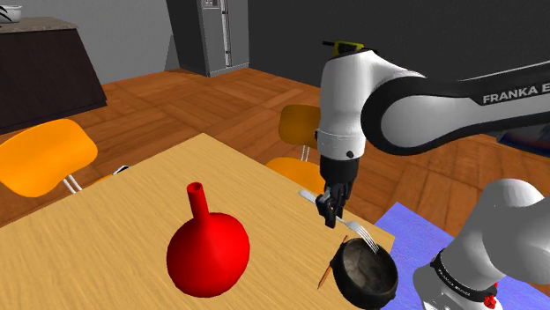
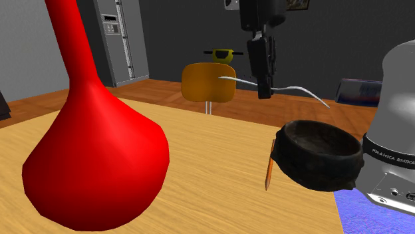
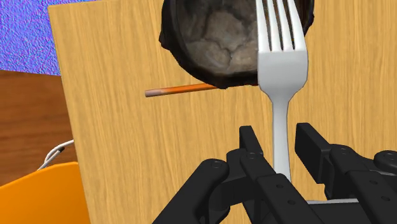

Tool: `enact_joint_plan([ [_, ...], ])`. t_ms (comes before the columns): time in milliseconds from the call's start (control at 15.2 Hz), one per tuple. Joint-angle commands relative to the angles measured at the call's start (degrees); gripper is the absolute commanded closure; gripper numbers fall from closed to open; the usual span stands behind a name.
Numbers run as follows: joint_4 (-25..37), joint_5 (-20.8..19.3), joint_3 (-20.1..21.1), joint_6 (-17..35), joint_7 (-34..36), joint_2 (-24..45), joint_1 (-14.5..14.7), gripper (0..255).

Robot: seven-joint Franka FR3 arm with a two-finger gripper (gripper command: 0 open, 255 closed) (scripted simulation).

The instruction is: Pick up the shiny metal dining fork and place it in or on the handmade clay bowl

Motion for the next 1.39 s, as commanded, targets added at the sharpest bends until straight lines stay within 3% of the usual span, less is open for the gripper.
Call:
enact_joint_plan([
  [0,-3.5,1.7,0.3,-0.6,0.5,-4.3,1.4,255],
  [462,-14.6,7.3,1.5,-3.9,3.6,-19.3,7.6,255],
  [990,-19.4,9.4,3.7,3.0,2.3,-17.1,8.1,255],
  [1320,-19.4,9.4,3.7,3.0,2.3,-17.1,8.1,255],
])
